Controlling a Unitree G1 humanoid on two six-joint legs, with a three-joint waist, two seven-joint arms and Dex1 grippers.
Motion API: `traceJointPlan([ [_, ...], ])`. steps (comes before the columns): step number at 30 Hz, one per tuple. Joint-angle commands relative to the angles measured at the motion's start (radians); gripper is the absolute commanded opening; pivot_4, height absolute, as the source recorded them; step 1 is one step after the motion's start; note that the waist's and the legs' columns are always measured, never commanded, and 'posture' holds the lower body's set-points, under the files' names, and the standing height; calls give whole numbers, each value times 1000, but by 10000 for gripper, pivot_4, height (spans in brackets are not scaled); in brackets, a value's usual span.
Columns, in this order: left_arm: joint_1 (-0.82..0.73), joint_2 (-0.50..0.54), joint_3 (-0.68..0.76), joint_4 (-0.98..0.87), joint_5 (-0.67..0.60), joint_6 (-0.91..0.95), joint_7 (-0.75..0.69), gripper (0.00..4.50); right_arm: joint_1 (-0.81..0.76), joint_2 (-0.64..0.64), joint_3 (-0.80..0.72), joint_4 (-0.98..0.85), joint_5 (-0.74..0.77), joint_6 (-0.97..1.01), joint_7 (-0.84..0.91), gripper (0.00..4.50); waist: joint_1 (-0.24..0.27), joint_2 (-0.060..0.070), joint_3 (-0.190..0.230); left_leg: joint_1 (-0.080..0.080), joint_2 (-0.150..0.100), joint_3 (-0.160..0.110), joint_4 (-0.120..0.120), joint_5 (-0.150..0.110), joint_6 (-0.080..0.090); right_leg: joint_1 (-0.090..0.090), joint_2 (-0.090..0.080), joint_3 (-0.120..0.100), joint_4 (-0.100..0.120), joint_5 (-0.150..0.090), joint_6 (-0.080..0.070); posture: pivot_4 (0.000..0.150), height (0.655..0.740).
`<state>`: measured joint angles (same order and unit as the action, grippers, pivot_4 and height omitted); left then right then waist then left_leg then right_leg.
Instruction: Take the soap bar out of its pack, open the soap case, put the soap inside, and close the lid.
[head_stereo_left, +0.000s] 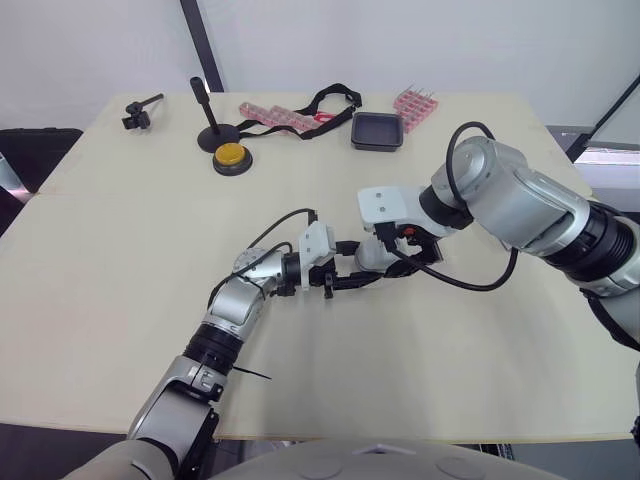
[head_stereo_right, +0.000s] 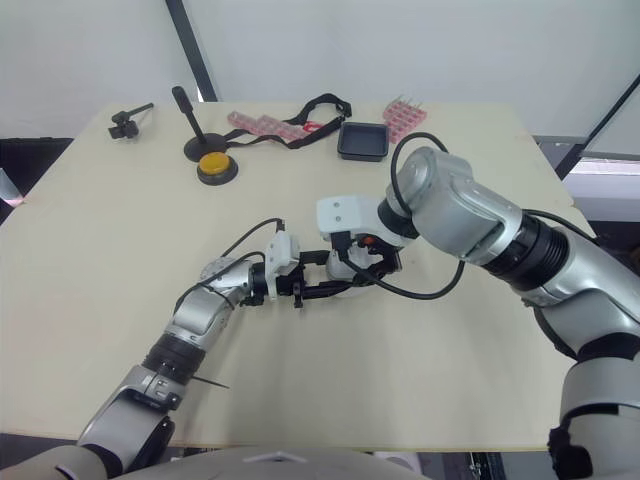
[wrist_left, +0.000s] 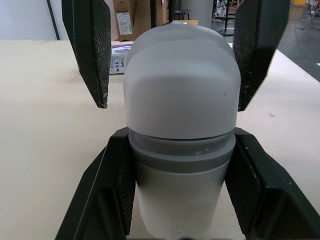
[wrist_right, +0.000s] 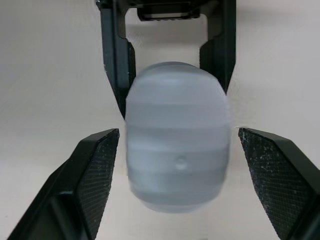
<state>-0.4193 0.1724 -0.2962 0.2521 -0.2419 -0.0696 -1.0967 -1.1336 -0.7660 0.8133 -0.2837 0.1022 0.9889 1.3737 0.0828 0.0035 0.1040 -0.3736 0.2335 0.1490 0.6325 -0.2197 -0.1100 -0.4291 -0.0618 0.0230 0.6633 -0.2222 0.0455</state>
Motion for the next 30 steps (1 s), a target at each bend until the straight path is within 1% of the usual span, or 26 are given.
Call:
traceJointPlan([
  [1, 8, 7, -15, -15, 13, 7, 0, 19674, -11, -9, -18, -11, -19, -15, 1, 39418, 0, 0, 0, 0, 0, 0, 0, 0, 0, 0, 0, 0, 0, 0, 0, 1500, 7291],
  [7, 11, 6, -16, -17, 14, 6, 0, 19674, -5, -5, -37, -19, -4, -7, -2, 39418, 0, 0, 0, 0, 0, 0, 0, 0, 0, 0, 0, 0, 0, 0, 0, 1500, 7291],
  [16, 8, 11, -15, -9, 18, 5, -1, 19674, 17, -41, -93, -58, 32, 23, -1, 39418, 1, 0, 0, 0, 0, 0, 0, 0, 0, 0, 0, 0, 0, 0, 0, 1500, 7291],
  [24, 1, 11, -13, -1, 20, 3, -1, 19674, 56, -83, -129, -107, 62, 52, -1, 39418, 1, 0, 0, 0, 0, 0, 0, 0, 0, 0, 0, 0, 0, 0, 0, 1500, 7291],
  [30, 1, 12, -12, -2, 19, 7, 0, 19674, 92, -140, -147, -115, 62, 42, 0, 39418, 2, 0, 0, 0, 0, 0, 0, 0, 0, 0, 0, 0, 0, 0, 0, 1500, 7291],
])
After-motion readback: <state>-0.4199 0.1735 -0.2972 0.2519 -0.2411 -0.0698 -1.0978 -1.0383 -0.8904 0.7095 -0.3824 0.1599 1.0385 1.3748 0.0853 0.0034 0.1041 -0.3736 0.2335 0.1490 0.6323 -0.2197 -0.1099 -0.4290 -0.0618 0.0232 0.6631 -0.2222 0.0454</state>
